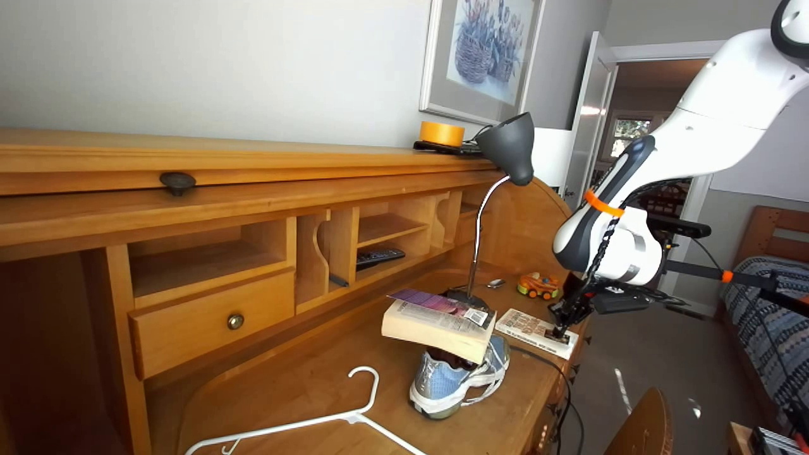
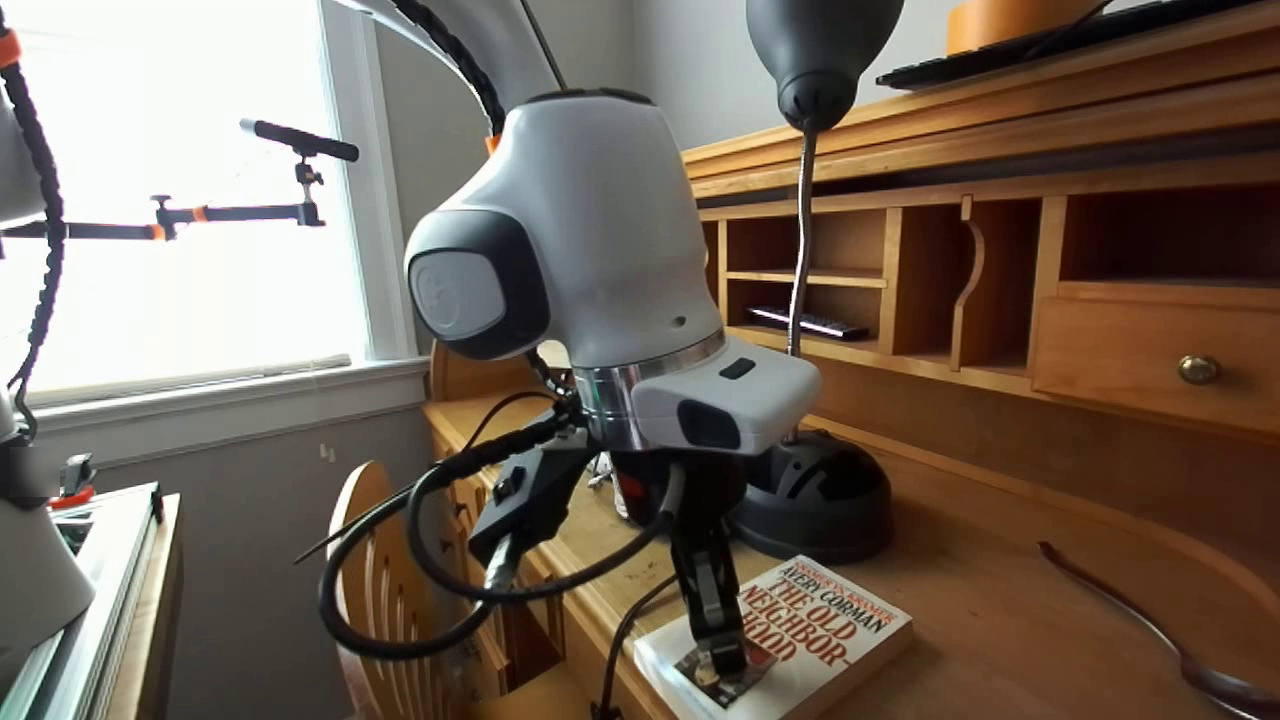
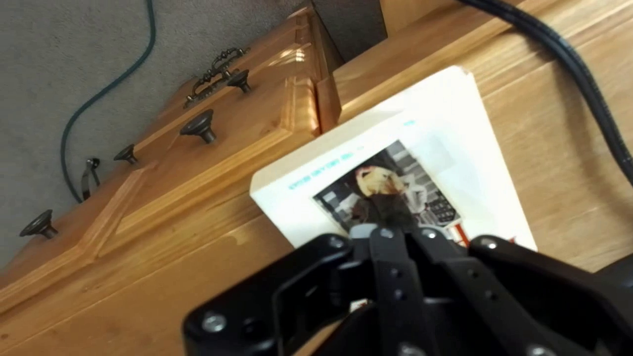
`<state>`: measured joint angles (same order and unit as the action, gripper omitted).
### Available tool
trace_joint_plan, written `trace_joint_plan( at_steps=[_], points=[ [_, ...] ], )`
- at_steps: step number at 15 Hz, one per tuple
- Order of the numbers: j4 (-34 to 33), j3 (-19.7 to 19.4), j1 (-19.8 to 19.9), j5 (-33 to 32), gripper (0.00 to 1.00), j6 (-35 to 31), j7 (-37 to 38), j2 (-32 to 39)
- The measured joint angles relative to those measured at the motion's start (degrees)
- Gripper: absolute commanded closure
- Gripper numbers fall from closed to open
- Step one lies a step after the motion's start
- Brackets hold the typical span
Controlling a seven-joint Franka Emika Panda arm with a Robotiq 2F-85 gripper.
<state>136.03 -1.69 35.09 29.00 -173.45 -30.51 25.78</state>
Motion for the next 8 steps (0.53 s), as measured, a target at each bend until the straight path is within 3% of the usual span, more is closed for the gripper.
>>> trace_joint_plan(
  at_steps=[8],
  points=[
    [0.2, -7.9, -7.7, -0.1, 1.0, -0.1, 3.1, 0.5]
  ],
)
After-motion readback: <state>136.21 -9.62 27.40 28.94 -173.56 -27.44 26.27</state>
